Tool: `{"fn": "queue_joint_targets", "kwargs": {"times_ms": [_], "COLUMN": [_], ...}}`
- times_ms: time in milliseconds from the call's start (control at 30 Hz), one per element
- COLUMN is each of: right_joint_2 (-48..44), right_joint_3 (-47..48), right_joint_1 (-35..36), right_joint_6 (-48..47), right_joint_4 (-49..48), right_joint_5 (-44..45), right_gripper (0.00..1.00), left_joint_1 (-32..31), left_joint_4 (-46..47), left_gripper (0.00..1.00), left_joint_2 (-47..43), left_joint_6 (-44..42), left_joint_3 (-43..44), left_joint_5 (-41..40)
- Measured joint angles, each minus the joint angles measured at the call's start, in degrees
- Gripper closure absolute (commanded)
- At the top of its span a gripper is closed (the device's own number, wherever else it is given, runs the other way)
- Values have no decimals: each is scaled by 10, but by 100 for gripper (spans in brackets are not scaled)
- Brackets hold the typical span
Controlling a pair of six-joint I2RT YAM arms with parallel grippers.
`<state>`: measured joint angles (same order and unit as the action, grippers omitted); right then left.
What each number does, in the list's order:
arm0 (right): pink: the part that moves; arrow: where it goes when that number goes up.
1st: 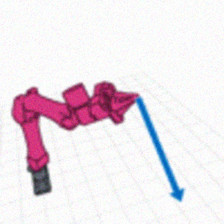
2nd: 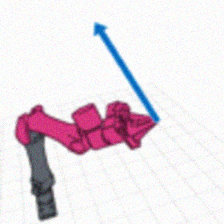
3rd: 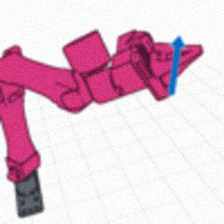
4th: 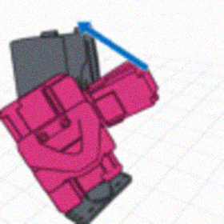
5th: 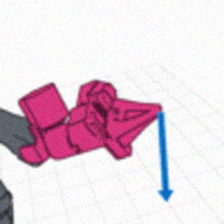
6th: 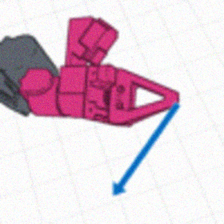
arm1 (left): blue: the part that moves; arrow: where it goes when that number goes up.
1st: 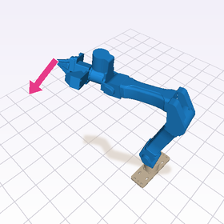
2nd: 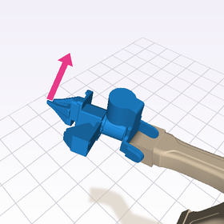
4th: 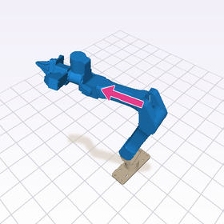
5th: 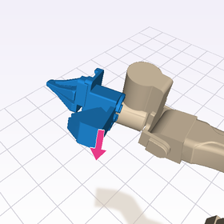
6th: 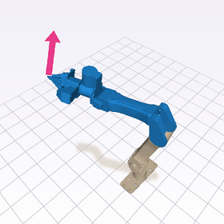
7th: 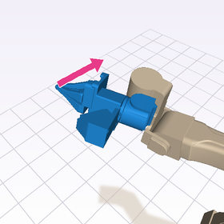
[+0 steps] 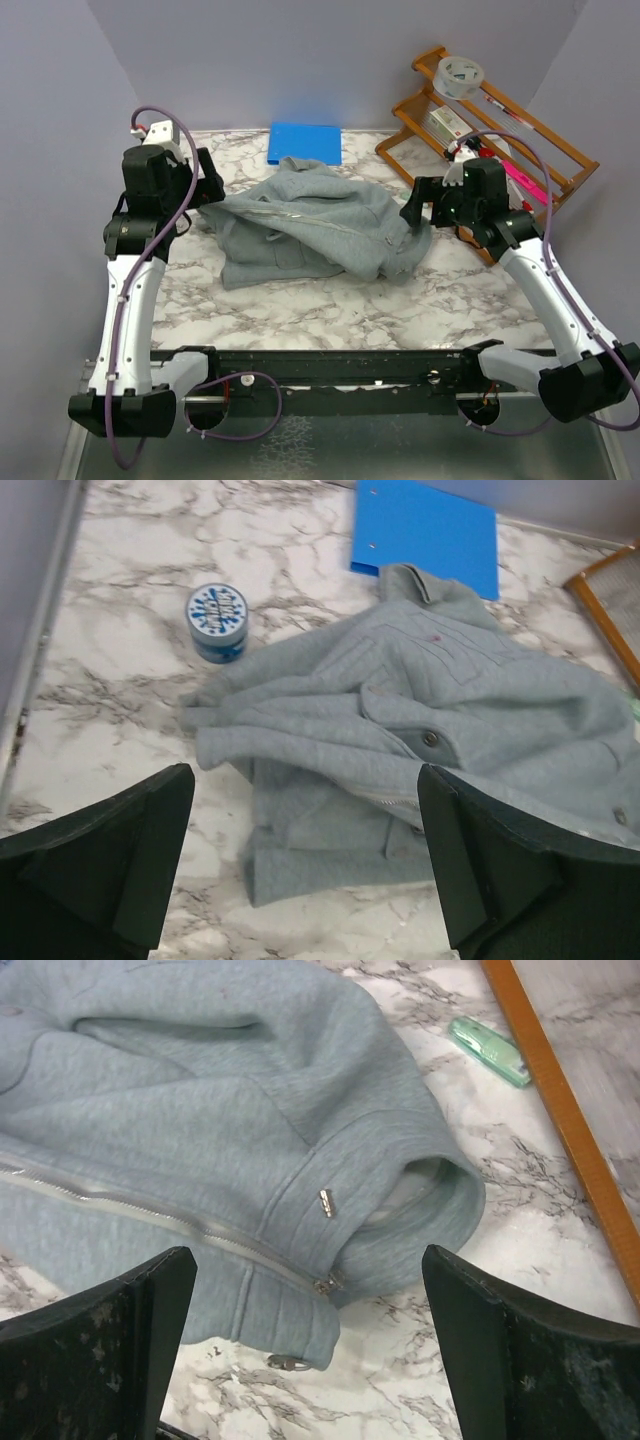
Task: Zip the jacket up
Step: Reset both arms
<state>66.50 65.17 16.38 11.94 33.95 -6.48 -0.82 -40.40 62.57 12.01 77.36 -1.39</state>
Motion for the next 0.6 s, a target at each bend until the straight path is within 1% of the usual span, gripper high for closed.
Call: {"fn": "queue_joint_targets", "kwargs": {"times_ms": [67,200,367,600], "right_joint_2": [-17,-83,-191,-276], "right_joint_3": [-5,-40,-103,-124], "right_joint_1": [0,0,0,0], "right_joint_6": [0,0,-1,-21], "right_joint_4": [-7,-40,-89,-122], "right_joint_5": [-9,-13,2,48], "right_gripper": [0,0,0,0], "left_joint_1": [0,0,0,0], "left_joint_4": [5,9,10,18], "left_gripper": [1,1,1,1], "left_joint_2": [-24,-61,-84,-106], "left_joint_6": [15,34,49,62], "left_joint_3": [-21,-59,-84,-99], "left_joint_5": [36,68,77,78]}}
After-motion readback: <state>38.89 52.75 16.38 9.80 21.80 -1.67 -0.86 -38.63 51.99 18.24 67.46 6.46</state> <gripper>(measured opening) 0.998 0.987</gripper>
